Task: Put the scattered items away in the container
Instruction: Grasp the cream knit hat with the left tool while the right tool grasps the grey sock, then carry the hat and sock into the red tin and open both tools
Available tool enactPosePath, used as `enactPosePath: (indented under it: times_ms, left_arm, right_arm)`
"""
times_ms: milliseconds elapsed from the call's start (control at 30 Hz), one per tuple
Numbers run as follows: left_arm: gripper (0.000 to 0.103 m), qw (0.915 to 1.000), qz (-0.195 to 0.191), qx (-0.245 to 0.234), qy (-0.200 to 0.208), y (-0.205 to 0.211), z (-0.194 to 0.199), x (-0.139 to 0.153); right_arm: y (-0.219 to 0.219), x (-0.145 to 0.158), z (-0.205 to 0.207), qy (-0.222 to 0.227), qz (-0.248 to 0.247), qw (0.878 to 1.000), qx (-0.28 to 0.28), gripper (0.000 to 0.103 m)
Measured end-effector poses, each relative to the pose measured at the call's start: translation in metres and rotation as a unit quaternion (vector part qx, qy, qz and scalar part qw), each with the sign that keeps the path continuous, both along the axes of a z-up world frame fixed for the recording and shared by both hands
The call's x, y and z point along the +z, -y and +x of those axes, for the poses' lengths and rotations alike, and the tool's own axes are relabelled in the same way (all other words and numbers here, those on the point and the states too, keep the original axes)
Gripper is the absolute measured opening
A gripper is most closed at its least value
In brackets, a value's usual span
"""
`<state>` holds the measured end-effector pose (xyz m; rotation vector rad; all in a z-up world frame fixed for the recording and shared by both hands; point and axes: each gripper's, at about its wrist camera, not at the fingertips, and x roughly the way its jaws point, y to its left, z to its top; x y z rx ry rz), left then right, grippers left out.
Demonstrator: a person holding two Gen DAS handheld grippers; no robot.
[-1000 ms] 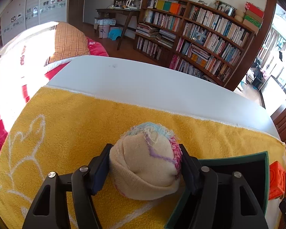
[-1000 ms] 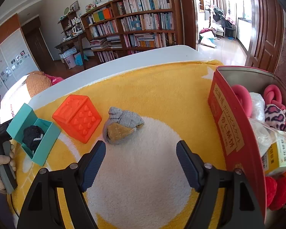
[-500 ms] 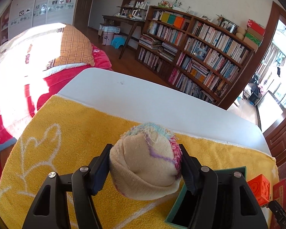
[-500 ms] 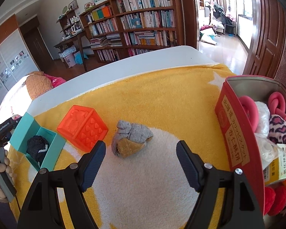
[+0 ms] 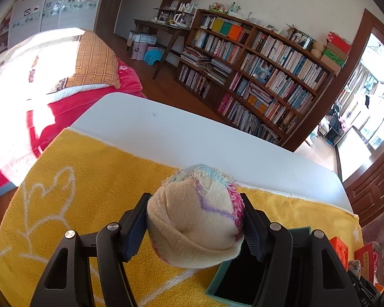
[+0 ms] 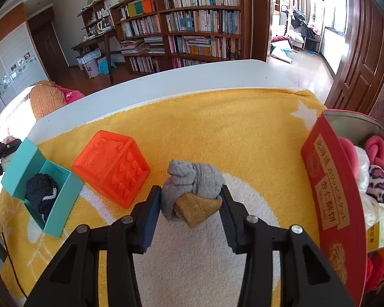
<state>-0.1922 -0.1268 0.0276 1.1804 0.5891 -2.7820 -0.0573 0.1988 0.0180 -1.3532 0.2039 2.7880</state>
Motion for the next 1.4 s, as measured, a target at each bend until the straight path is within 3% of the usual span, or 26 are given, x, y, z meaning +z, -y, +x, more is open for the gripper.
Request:
enactPosePath:
  times_ms: [200,400,733,833,1000,1233,1400]
  left_arm:
    - [0.067,0.9999,0.001,-0.009,-0.008,-0.008,0.003,0.007]
    - [0.067,0.9997,0.01,-0.018,-0.015,-0.014,0.005,0.014]
    - [0.067,0.9964,-0.006,-0.058,-0.061,-0.048,0.021,0.053]
    - [0.067,0.9935,-0.011,-0.087,-0.073,-0.068,0.029,0.066]
    - [0.067,0.988,0.02,-0.135,-0.072,-0.106,0.042,0.078]
    - [0.067,0.975,-0.008,-0.211,-0.067,-0.196,0.052,0.096]
    - [0.067,0.9612,-0.016,-0.268,-0.064,-0.269,0.059,0.101]
  right_arm:
    - [-0.023,0.036,0.028,-0.035,-0.007,0.999,-0.014,0.048]
    - [-0.076,0.067,0.051,-0.054,0.007,0.997,-0.062,0.048]
    - [-0.173,0.079,0.061,-0.041,-0.006,0.987,-0.157,0.048]
    - [-0.191,0.078,0.05,-0.034,-0.014,0.985,-0.168,0.049]
    - [-0.21,0.072,0.039,-0.024,-0.023,0.984,-0.178,0.049]
    - [-0.221,0.069,0.04,-0.024,-0.037,0.985,-0.165,0.049]
    - [-0.23,0.073,0.04,-0.024,-0.047,0.987,-0.149,0.049]
